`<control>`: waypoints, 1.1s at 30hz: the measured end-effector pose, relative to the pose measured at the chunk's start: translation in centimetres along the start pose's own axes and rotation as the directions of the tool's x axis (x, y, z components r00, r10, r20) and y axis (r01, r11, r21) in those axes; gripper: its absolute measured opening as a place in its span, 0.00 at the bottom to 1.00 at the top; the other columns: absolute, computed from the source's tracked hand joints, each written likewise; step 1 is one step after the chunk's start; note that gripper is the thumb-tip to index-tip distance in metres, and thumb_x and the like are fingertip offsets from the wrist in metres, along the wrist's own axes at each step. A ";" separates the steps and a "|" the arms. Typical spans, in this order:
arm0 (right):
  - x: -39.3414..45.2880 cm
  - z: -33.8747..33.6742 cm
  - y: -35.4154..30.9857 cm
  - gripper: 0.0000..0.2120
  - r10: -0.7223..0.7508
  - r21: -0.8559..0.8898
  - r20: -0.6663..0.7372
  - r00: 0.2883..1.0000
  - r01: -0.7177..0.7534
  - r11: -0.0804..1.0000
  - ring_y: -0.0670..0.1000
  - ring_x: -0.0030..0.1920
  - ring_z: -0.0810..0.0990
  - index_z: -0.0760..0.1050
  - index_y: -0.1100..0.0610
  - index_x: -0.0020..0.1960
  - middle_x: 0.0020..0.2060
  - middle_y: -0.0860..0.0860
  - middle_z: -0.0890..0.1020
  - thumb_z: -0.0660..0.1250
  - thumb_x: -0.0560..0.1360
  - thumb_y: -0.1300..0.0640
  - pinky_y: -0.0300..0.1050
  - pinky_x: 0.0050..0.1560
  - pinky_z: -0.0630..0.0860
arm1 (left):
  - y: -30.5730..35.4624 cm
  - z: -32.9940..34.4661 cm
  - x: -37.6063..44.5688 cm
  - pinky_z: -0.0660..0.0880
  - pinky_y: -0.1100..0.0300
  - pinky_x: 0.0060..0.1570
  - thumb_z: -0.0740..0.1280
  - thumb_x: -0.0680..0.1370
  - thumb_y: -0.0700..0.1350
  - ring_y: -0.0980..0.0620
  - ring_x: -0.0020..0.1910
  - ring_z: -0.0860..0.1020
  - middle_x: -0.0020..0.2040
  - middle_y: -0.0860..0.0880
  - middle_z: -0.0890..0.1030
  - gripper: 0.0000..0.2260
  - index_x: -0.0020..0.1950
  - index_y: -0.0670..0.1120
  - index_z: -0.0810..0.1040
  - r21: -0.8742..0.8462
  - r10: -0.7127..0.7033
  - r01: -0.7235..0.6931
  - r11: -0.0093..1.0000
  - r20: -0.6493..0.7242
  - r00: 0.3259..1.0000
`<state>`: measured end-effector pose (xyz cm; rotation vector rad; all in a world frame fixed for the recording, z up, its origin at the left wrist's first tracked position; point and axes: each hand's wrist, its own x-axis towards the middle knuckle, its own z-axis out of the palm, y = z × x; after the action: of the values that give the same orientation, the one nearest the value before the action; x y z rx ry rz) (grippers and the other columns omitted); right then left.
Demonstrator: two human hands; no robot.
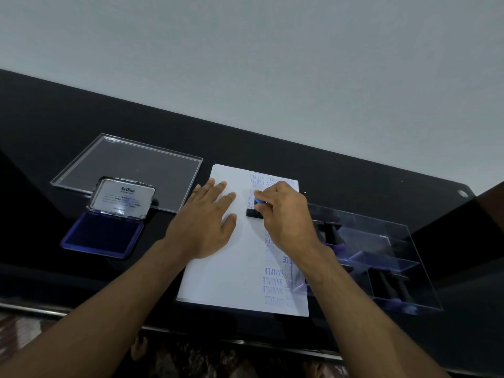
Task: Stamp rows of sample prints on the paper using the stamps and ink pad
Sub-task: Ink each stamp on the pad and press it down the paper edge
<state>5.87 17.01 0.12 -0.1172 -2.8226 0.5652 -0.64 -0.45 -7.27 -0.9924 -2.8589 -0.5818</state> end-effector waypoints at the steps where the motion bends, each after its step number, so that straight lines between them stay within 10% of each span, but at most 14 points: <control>1: 0.1 0.0 0.0 0.12 0.009 -0.005 0.007 1.000 -0.009 1.000 0.50 0.51 0.79 0.80 0.59 0.61 0.53 0.53 0.79 0.67 0.79 0.59 0.40 0.56 0.75 | 0.0 0.0 0.0 0.52 0.46 0.79 0.50 0.80 0.59 0.45 0.81 0.53 0.81 0.46 0.60 0.29 0.78 0.49 0.65 0.000 0.000 0.000 1.000 0.001 1.000; 33: 0.5 -0.5 -0.3 0.08 0.090 0.046 0.000 0.996 -0.089 0.995 0.49 0.47 0.81 0.84 0.57 0.54 0.50 0.50 0.82 0.72 0.75 0.61 0.37 0.51 0.75 | -0.2 0.4 0.0 0.52 0.47 0.79 0.47 0.80 0.61 0.46 0.81 0.54 0.80 0.46 0.61 0.31 0.78 0.49 0.66 -0.003 0.009 -0.009 1.000 -0.024 1.000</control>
<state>5.50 16.95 0.83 -0.2364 -2.8113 0.6486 -0.76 -0.46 -7.71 -0.9907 -2.8323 -0.5931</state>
